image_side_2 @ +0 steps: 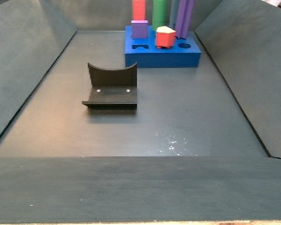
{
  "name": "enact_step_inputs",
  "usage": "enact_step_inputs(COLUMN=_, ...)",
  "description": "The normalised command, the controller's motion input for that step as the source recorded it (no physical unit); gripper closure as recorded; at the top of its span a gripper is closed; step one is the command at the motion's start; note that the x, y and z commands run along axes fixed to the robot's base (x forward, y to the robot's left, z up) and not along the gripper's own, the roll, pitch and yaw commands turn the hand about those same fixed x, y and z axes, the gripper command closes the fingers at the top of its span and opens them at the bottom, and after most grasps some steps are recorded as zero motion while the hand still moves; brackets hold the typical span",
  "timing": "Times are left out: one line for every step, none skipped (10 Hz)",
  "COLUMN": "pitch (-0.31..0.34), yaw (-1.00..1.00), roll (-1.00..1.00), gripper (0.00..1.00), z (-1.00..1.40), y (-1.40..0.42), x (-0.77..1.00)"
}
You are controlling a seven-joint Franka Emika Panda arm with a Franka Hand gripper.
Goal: Pick up the star object. Move up. Place the star object on the fixture. Regrasp the star object. Move to above the board. Insert the star object.
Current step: Insert the star object.
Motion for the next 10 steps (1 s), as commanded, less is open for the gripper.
enact_step_inputs(pitch=0.056, yaw=0.03, roll=0.10, gripper=1.00, z=-0.40, y=0.00, x=0.00)
enact_step_inputs(pitch=0.130, yaw=0.02, roll=0.09, gripper=1.00, z=-0.43, y=0.00, x=0.17)
enact_step_inputs(pitch=0.123, yaw=0.00, roll=0.02, gripper=1.00, z=-0.45, y=0.02, x=0.22)
enact_step_inputs(pitch=0.159, yaw=0.00, roll=0.01, gripper=1.00, z=-0.45, y=0.02, x=0.30)
enact_step_inputs(pitch=0.160, yaw=0.00, roll=0.03, gripper=1.00, z=-0.46, y=0.03, x=0.28)
enact_step_inputs(pitch=0.173, yaw=0.00, roll=0.03, gripper=1.00, z=-0.49, y=0.03, x=0.31)
enact_step_inputs(pitch=0.180, yaw=0.00, roll=0.05, gripper=1.00, z=-0.47, y=0.04, x=0.30)
enact_step_inputs(pitch=0.174, yaw=0.00, roll=0.10, gripper=1.00, z=-0.50, y=0.08, x=0.21)
enact_step_inputs(pitch=0.140, yaw=-0.06, roll=0.09, gripper=1.00, z=-0.45, y=0.11, x=0.00)
enact_step_inputs(pitch=0.117, yaw=-0.10, roll=0.11, gripper=1.00, z=-0.37, y=0.12, x=-0.19)
